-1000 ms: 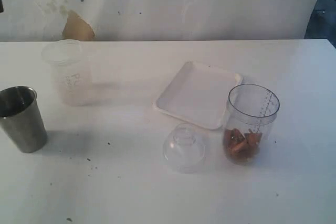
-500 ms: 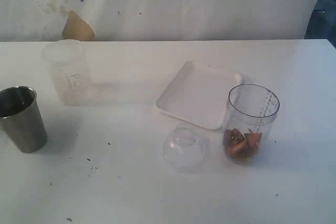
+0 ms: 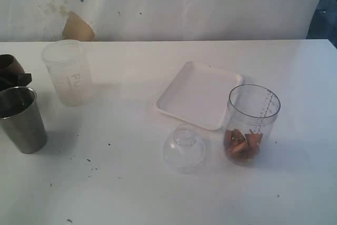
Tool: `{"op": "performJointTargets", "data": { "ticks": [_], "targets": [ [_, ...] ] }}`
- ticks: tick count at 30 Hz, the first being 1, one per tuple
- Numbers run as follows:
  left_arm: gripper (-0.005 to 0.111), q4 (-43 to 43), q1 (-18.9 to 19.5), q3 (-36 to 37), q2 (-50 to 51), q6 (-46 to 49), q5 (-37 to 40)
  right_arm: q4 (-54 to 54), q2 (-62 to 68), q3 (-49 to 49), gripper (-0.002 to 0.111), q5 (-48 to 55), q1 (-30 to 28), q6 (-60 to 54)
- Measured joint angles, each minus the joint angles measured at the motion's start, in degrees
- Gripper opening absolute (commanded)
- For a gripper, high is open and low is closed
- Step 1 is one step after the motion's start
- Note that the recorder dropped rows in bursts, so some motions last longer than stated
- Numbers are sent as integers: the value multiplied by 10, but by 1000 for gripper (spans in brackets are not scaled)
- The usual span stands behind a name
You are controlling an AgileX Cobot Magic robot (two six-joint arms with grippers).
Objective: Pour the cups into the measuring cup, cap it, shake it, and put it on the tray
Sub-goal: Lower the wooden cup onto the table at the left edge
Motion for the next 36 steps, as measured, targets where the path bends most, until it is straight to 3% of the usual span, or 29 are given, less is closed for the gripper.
{"op": "performJointTargets", "data": {
  "ticks": [9, 13, 15, 17, 19, 36],
  "targets": [
    [4, 2, -42, 0, 0, 44, -5, 0, 0, 0, 0, 0, 0, 0],
    [35, -23, -42, 0, 0, 50, 47, 0, 0, 0, 0, 0, 0, 0],
    [61, -26, -42, 0, 0, 49, 63, 0, 0, 0, 0, 0, 0, 0],
    [77, -26, -42, 0, 0, 49, 61, 0, 0, 0, 0, 0, 0, 0],
    [85, -26, -42, 0, 0, 49, 55, 0, 0, 0, 0, 0, 0, 0],
    [86, -26, -42, -1, -21, 49, 21, 0, 0, 0, 0, 0, 0, 0]
  ]
}}
